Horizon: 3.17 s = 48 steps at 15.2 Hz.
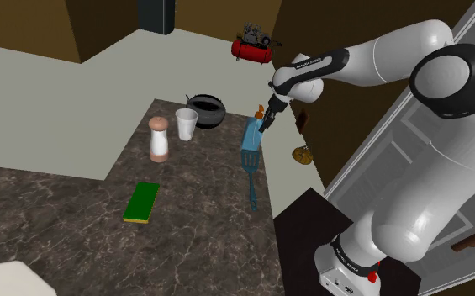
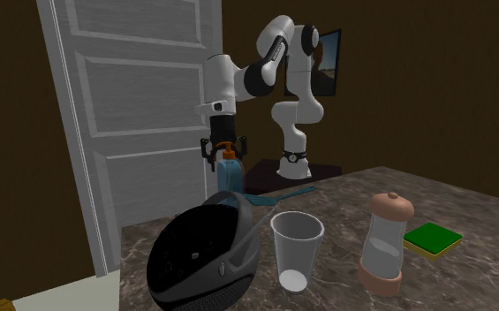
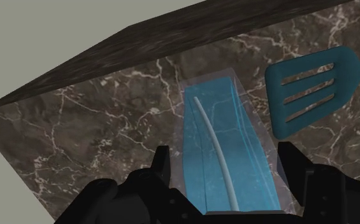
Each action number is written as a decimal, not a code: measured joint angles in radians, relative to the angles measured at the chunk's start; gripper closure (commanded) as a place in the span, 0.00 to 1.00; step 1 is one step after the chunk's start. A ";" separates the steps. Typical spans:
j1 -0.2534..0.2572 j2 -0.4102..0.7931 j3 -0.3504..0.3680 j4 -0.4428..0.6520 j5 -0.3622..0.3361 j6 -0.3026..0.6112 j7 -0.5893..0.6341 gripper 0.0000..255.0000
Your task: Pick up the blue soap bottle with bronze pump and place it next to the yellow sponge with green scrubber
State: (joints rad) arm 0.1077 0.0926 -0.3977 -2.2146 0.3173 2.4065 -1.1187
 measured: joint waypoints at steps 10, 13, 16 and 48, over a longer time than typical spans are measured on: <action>0.002 -0.045 -0.006 0.031 -0.046 -0.069 0.040 1.00; 0.003 -0.069 -0.007 0.044 -0.068 -0.102 0.061 1.00; 0.003 -0.089 -0.008 0.068 -0.086 -0.142 0.079 1.00; 0.002 -0.182 -0.003 0.403 -0.171 -0.552 0.187 1.00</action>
State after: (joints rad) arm 0.1094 -0.0895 -0.4008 -1.8115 0.1461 1.8546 -0.9319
